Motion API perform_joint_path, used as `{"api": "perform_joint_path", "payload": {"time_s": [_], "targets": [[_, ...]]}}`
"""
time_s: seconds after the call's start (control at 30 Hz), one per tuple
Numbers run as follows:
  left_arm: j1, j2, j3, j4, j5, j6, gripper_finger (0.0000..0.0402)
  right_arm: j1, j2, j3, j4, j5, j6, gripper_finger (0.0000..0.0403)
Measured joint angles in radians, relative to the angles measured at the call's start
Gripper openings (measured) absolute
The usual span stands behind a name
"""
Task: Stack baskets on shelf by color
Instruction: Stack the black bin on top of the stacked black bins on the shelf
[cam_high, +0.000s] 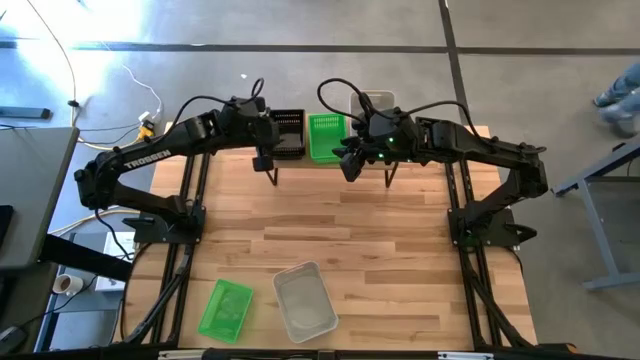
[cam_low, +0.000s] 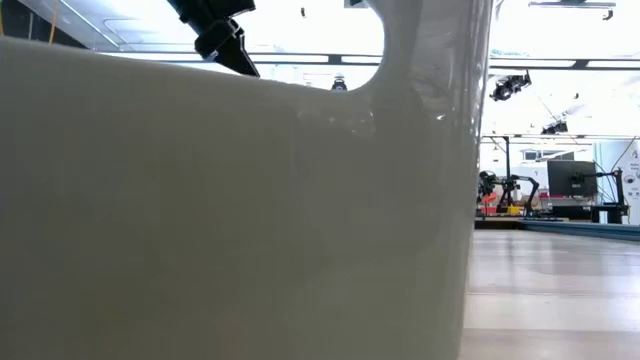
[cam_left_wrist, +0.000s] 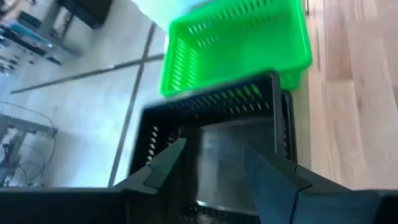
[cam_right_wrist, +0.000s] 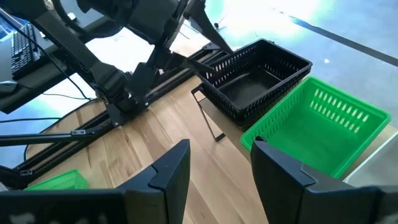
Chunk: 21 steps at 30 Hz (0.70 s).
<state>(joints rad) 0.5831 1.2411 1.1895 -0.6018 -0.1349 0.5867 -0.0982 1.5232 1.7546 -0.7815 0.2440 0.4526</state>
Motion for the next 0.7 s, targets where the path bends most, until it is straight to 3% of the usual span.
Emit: {"api": "perform_joint_path", "payload": {"time_s": [0.37,0.7], "targets": [[0.000,0.074,0.000,-0.067,-0.013,-0.034,0.0140,0.000,0.000,0.000,0.000,0.000,0.000,0.0154],[-0.002,0.032,0.053,-0.106,-0.071,-0.065,0.0133,0.001,0.000,0.000,0.000,-0.022,0.000,0.0154]]}}
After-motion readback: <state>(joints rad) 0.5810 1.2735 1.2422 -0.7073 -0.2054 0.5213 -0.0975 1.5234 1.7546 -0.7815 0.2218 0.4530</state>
